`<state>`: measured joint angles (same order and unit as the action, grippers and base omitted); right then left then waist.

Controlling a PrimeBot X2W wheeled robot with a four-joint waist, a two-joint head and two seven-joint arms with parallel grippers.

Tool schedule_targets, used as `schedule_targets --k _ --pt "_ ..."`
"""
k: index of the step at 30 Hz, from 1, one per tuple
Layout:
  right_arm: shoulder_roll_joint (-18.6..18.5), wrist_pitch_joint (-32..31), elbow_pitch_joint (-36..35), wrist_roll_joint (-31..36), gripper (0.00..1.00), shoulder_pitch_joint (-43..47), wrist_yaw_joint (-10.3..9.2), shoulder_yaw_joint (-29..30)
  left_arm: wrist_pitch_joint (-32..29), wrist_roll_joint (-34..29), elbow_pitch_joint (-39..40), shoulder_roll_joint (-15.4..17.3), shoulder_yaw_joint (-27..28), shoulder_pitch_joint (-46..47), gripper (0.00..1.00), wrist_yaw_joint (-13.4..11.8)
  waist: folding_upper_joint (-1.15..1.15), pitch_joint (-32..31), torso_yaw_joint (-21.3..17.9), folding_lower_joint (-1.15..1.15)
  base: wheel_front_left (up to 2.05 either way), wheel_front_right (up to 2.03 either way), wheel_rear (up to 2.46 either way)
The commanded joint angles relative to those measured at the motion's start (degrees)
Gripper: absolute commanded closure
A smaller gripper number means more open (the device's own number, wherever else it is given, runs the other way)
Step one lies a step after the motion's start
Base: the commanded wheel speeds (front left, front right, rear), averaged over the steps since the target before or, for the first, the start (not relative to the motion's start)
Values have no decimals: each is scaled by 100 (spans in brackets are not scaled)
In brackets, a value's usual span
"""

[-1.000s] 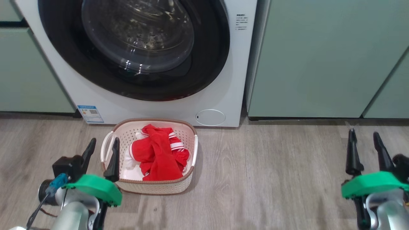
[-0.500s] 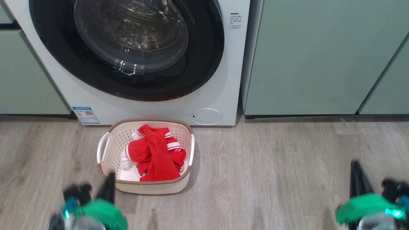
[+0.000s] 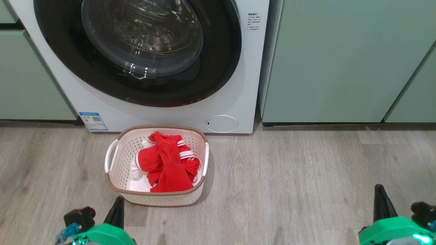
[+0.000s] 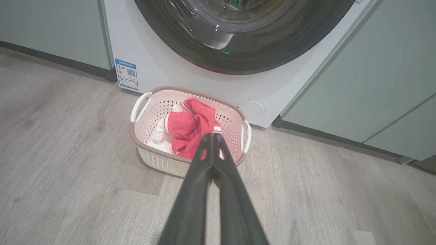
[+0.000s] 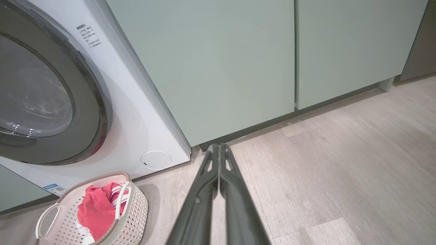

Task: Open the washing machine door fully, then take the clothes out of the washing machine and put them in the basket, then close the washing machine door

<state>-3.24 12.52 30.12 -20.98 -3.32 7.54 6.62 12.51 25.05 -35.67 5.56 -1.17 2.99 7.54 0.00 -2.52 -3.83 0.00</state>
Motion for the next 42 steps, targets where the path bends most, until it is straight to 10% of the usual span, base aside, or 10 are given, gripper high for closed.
schedule_targets --k 1,42 --pt "-25 -31 -215 -132 100 -219 -1 11 -36 117 227 48 68 272 100 -1 0 2 4 0 0 0 0" --pt "-2 -733 -745 -2766 100 -241 -2 0 -736 2604 959 -72 330 288 100 -2 0 103 147 0 0 0 0"
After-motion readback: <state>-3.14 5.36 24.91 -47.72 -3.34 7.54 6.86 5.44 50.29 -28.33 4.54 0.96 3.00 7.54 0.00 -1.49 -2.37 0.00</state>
